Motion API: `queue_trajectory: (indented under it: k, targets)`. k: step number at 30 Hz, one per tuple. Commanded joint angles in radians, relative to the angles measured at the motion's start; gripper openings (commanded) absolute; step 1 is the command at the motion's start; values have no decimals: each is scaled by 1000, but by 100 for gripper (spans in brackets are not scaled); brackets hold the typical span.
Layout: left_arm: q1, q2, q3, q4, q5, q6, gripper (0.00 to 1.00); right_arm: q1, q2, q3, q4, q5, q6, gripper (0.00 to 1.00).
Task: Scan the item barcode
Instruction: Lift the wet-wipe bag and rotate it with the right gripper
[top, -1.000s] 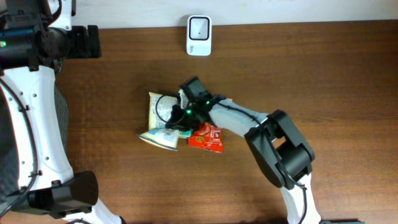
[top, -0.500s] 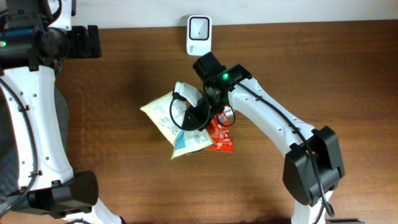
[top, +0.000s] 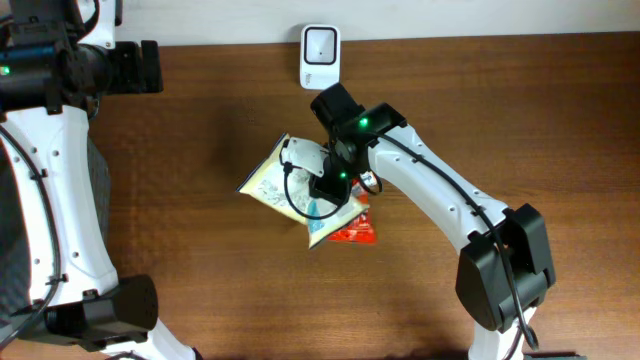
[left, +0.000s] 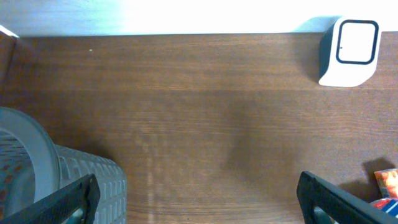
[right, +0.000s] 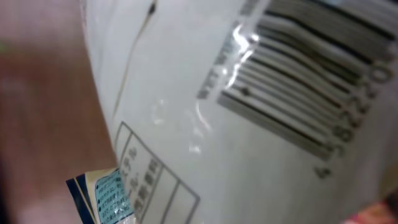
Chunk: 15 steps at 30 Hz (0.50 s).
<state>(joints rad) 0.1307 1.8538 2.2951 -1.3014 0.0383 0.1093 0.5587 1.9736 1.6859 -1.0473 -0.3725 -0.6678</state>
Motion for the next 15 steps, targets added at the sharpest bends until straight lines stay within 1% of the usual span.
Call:
queue_trajectory:
  k: [1,4,7,13,15]
  targets:
    - [2,3,-3,-2,11,13,99,-3,-26,19,25,129,-36,4]
    - [2,3,-3,-2,10,13,99,-1,-26,19,26,130,-82,4]
    - [2,3,-3,-2,10,13,99,-1,-26,19,26,131,-88,4]
    - [2,3,-3,-2,10,13,99,-1,-26,19,-80,130,-171,4]
    - [2,3,-3,-2,11,13,99,-1,-26,19,-109,92,-182,4]
